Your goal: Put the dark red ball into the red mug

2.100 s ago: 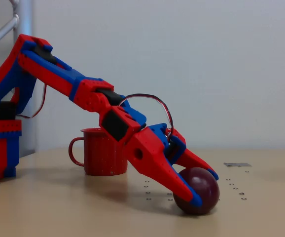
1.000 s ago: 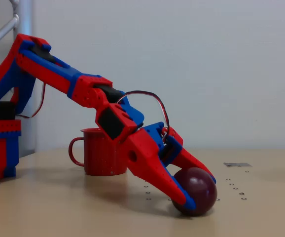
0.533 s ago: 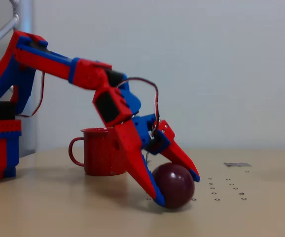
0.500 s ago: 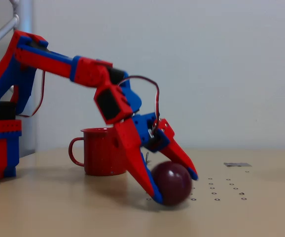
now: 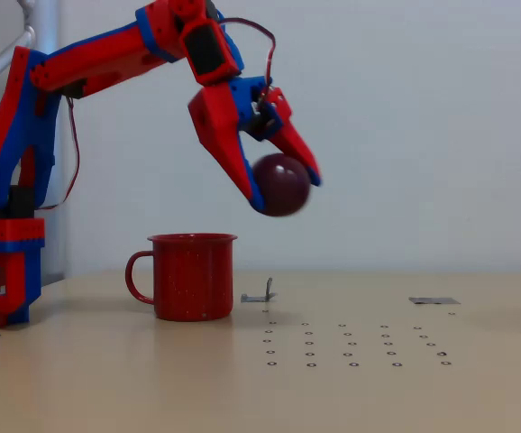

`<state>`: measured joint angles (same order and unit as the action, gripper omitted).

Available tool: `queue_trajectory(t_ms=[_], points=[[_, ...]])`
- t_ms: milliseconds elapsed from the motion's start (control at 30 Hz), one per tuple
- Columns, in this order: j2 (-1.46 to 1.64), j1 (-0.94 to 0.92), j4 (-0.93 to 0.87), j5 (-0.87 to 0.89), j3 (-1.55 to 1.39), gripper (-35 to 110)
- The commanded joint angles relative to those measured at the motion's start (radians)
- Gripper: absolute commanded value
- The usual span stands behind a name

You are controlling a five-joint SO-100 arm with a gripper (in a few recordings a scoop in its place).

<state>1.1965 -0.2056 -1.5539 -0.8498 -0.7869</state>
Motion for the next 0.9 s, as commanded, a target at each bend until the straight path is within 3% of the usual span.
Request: queue_trajectory(t_ms=[0, 333, 567, 867], points=[[0.184, 0.055, -0.066, 0.048, 0.117, 20], [0.367, 0.216, -0.206, 0.179, -0.012, 21], [0.543, 0.258, -0.196, 0.207, -0.336, 21], [0.657, 0.367, -0.153, 0.239, -0.549, 21]])
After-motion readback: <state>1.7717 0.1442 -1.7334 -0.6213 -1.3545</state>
